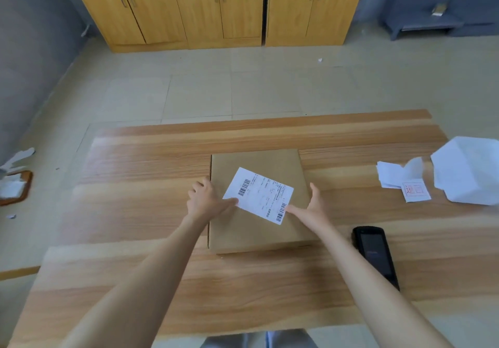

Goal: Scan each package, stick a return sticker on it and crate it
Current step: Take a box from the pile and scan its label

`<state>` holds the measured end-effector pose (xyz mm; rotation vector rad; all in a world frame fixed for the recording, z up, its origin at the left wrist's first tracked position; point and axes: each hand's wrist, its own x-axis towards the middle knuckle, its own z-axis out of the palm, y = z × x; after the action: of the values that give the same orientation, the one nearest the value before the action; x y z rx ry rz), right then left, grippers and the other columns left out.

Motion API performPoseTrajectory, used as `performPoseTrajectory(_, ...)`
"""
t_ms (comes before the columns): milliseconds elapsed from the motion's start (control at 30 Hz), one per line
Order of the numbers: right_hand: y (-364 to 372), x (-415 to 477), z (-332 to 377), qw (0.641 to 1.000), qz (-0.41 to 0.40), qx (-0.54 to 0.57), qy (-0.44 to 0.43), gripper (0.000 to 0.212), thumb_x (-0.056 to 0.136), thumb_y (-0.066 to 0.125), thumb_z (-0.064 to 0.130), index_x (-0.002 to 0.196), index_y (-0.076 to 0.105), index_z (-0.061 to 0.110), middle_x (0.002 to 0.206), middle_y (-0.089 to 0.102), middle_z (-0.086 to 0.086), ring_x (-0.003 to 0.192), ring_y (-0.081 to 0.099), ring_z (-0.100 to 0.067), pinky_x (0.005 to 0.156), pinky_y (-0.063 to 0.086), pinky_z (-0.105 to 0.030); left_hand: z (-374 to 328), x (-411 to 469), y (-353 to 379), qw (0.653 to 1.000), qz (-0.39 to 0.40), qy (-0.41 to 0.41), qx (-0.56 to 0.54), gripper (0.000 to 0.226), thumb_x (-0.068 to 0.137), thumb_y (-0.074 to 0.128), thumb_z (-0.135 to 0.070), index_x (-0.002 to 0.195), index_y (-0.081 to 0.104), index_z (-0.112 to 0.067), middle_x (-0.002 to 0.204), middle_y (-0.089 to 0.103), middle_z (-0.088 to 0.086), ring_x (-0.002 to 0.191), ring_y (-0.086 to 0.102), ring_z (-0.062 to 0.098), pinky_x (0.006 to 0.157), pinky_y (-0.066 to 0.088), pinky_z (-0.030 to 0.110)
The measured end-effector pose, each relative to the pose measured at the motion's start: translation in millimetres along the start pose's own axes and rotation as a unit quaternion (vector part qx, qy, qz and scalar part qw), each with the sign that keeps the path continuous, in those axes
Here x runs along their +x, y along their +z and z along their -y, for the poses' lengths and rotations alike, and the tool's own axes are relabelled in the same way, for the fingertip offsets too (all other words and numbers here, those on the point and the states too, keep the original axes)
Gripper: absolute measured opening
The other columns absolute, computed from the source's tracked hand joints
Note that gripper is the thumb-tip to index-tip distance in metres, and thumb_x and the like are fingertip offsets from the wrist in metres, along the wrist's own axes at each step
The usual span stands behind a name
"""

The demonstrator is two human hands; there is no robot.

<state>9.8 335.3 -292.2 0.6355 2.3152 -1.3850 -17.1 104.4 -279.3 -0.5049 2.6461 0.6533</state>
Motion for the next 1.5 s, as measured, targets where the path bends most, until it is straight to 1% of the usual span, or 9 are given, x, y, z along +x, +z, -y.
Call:
performPoseTrajectory(200, 44, -45, -12, 0.957, -0.279, 0.032, 0.065, 0.103, 0.076, 0.075, 0.039, 0.152, 0.009, 0.018, 0.157, 0.017, -0.01, 0.144, 0.016, -0.03, 0.114, 0.022, -0.048, -28, 41, -24, 0.958, -0.006, 0.229, 0.17, 0.091, 0.077, 0.069, -0.052, 0.149, 0.02, -0.026, 0.15, 0.023, 0.006, 0.135, 0.023, 0.031, 0.106, 0.03, 0.044)
performPoseTrajectory(300, 68, -61, -15, 0.938, -0.286, 0.126, 0.149, 0.114, 0.074, 0.077, 0.042, 0.152, -0.001, 0.015, 0.158, 0.013, -0.011, 0.144, 0.015, -0.027, 0.114, 0.023, -0.045, -39, 57, -29, 0.917, 0.002, 0.313, 0.248, 0.08, 0.083, 0.058, -0.058, 0.149, 0.02, -0.032, 0.155, 0.019, 0.003, 0.14, 0.018, 0.028, 0.11, 0.025, 0.045)
performPoseTrajectory(433, 96, -67, -12, 0.879, -0.276, 0.309, 0.234, 0.11, 0.073, 0.08, 0.026, 0.152, 0.004, 0.013, 0.15, 0.031, -0.013, 0.133, 0.037, -0.031, 0.102, 0.035, -0.037, -45, 70, -24, 0.896, 0.042, 0.334, 0.291, 0.085, 0.08, 0.055, -0.066, 0.149, 0.015, -0.036, 0.155, 0.017, 0.005, 0.142, 0.016, 0.029, 0.113, 0.02, 0.047)
performPoseTrajectory(600, 127, -56, -8, 0.799, -0.231, 0.477, 0.284, 0.106, 0.063, 0.086, 0.03, 0.147, 0.025, 0.014, 0.143, 0.039, -0.009, 0.123, 0.047, -0.032, 0.098, 0.047, -0.05, -48, 86, -21, 0.894, 0.078, 0.323, 0.301, 0.089, 0.077, 0.055, -0.07, 0.148, 0.011, -0.041, 0.154, 0.018, 0.009, 0.139, 0.023, 0.035, 0.111, 0.022, 0.048)
performPoseTrajectory(800, 133, -47, -4, 0.776, -0.245, 0.497, 0.302, 0.098, 0.064, 0.086, 0.026, 0.144, 0.031, 0.016, 0.133, 0.047, -0.007, 0.117, 0.051, -0.031, 0.097, 0.048, -0.048, -52, 93, -19, 0.917, 0.091, 0.301, 0.244, 0.106, 0.068, 0.066, -0.069, 0.15, 0.017, -0.023, 0.146, 0.035, 0.012, 0.134, 0.031, 0.036, 0.107, 0.03, 0.048)
performPoseTrajectory(933, 122, -42, -1, 0.794, -0.256, 0.478, 0.277, 0.099, 0.061, 0.084, 0.025, 0.144, 0.03, 0.022, 0.129, 0.054, -0.003, 0.113, 0.054, -0.028, 0.098, 0.046, -0.045, -51, 92, -24, 0.935, 0.086, 0.275, 0.207, 0.102, 0.068, 0.069, -0.066, 0.146, 0.028, -0.016, 0.141, 0.037, 0.01, 0.132, 0.031, 0.033, 0.104, 0.034, 0.045)
performPoseTrajectory(1100, 81, -31, 4, 0.84, -0.262, 0.423, 0.218, 0.086, 0.061, 0.078, 0.019, 0.137, 0.039, 0.024, 0.109, 0.064, 0.002, 0.085, 0.062, -0.018, 0.081, 0.051, -0.035, -39, 86, -31, 0.968, 0.084, 0.201, 0.121, 0.091, 0.065, 0.074, -0.063, 0.135, 0.042, -0.015, 0.127, 0.041, 0.008, 0.123, 0.034, 0.029, 0.101, 0.033, 0.036)
performPoseTrajectory(1367, 24, 3, 21, 0.924, -0.15, 0.332, 0.114, 0.084, 0.07, 0.079, 0.021, 0.141, 0.034, 0.022, 0.122, 0.059, -0.002, 0.1, 0.059, -0.022, 0.087, 0.05, -0.039, -7, 52, -23, 0.995, 0.013, 0.091, -0.037, 0.081, 0.067, 0.074, -0.057, 0.129, 0.042, -0.016, 0.124, 0.049, 0.007, 0.117, 0.045, 0.027, 0.094, 0.043, 0.038)
performPoseTrajectory(1500, 7, 20, 28, 0.958, -0.074, 0.267, 0.079, 0.068, 0.077, 0.075, 0.02, 0.136, 0.042, 0.02, 0.118, 0.062, -0.001, 0.091, 0.062, -0.017, 0.066, 0.047, -0.029, 7, 33, -7, 0.995, -0.003, 0.039, -0.095, 0.072, 0.068, 0.073, -0.056, 0.117, 0.041, -0.014, 0.115, 0.056, 0.003, 0.11, 0.052, 0.026, 0.09, 0.046, 0.04)
